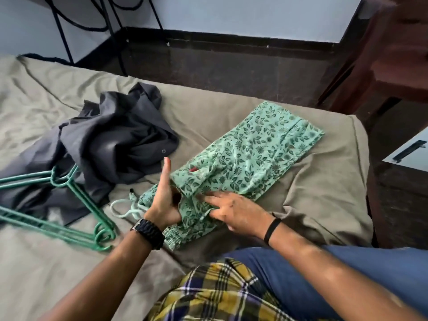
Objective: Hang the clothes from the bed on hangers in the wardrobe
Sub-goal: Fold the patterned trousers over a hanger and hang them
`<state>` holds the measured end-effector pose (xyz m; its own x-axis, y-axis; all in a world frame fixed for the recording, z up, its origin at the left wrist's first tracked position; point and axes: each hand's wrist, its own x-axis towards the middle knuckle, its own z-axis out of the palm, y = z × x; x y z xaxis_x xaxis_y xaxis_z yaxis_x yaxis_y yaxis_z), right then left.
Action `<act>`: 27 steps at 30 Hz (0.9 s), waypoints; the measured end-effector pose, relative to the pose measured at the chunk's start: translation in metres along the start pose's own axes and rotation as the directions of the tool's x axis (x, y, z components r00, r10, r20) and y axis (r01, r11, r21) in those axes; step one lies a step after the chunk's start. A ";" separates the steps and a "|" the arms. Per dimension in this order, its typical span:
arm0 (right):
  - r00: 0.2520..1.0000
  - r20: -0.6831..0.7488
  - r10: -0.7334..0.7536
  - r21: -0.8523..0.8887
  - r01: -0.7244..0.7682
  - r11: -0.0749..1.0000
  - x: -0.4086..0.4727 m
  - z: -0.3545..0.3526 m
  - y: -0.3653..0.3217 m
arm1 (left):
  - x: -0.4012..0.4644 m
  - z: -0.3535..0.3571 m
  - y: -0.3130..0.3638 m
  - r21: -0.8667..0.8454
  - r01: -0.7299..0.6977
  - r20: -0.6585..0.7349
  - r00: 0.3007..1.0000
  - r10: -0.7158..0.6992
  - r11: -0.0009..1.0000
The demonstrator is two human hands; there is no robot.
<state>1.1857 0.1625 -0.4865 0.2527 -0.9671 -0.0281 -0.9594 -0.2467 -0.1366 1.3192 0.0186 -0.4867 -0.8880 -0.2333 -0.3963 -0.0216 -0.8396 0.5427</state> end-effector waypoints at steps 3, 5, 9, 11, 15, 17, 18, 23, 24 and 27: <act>1.000 -0.018 -0.020 -0.015 0.019 1.000 0.003 0.002 -0.003 | -0.004 -0.006 -0.002 0.206 -0.075 -0.106 0.989 0.098 0.976; 0.995 -0.092 -0.032 0.002 0.032 0.999 0.003 -0.002 -0.005 | -0.006 -0.004 0.002 0.366 -0.117 -0.153 0.971 0.184 0.923; 0.973 -0.229 0.000 0.117 0.028 0.993 0.008 -0.009 -0.007 | -0.005 0.001 0.013 0.473 -0.178 -0.277 0.900 0.338 0.863; 0.966 -0.257 0.018 0.197 0.034 0.980 0.012 -0.008 -0.010 | -0.007 -0.003 0.012 0.456 -0.242 -0.382 0.816 0.434 0.856; 0.985 -0.172 0.027 0.290 0.024 0.957 0.018 -0.006 -0.016 | -0.026 -0.014 0.003 0.387 -0.299 -0.557 0.678 0.479 0.872; 0.992 -0.116 0.051 0.347 -0.008 0.938 0.017 -0.002 -0.019 | -0.036 -0.020 -0.004 0.413 -0.177 -0.609 0.675 0.416 0.893; 0.994 -0.082 0.076 0.388 -0.038 0.921 0.017 0.000 -0.020 | -0.040 -0.024 -0.005 0.501 -0.084 -0.614 0.667 0.422 0.861; 0.934 -0.088 0.346 0.772 -0.155 0.617 0.026 -0.002 -0.024 | -0.045 -0.024 -0.003 0.948 0.230 -0.318 0.680 0.661 0.219; 0.895 -0.105 0.433 0.848 -0.146 0.509 0.028 -0.003 -0.025 | -0.043 -0.023 -0.001 0.957 0.274 -0.262 0.685 0.680 0.093; 0.853 -0.022 0.522 0.905 -0.204 0.372 0.040 -0.001 -0.029 | -0.040 -0.024 0.011 0.925 0.377 -0.225 0.651 0.725 -0.052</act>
<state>1.2232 0.1306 -0.4824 -0.2879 -0.9548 -0.0736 -0.2952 0.1615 -0.9417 1.3655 0.0063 -0.4828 -0.4909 -0.8707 -0.0312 -0.7582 0.4093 0.5075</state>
